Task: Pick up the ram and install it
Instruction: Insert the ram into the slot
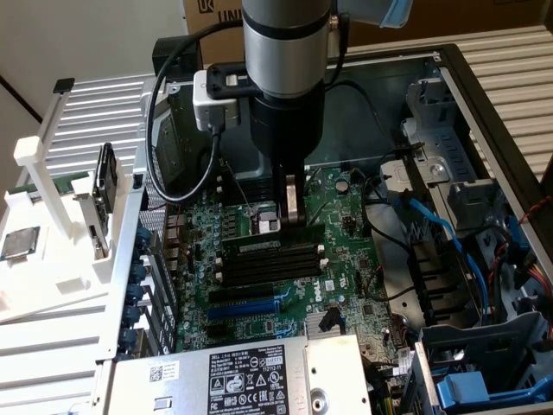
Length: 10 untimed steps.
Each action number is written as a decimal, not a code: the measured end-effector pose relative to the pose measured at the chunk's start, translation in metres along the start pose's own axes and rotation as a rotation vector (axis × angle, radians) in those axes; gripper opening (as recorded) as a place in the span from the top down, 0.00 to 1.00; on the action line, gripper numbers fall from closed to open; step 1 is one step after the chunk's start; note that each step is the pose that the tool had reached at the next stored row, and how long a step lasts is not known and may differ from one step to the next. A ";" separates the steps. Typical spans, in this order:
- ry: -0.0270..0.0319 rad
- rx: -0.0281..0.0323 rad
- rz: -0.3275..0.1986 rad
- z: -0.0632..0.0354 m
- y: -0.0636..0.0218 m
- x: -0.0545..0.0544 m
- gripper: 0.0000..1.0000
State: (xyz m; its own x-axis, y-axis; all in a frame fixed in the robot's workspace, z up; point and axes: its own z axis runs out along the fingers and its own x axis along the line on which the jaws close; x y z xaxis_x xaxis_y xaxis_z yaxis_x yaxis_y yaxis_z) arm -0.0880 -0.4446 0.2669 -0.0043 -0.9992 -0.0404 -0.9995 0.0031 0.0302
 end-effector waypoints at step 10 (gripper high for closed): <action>0.0001 -0.0001 0.000 0.0049 0.0021 -0.001 0.88</action>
State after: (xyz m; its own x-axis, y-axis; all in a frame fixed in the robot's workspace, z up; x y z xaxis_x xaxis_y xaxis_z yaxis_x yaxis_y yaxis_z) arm -0.0902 -0.4438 0.2621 -0.0042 -0.9992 -0.0403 -0.9995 0.0030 0.0303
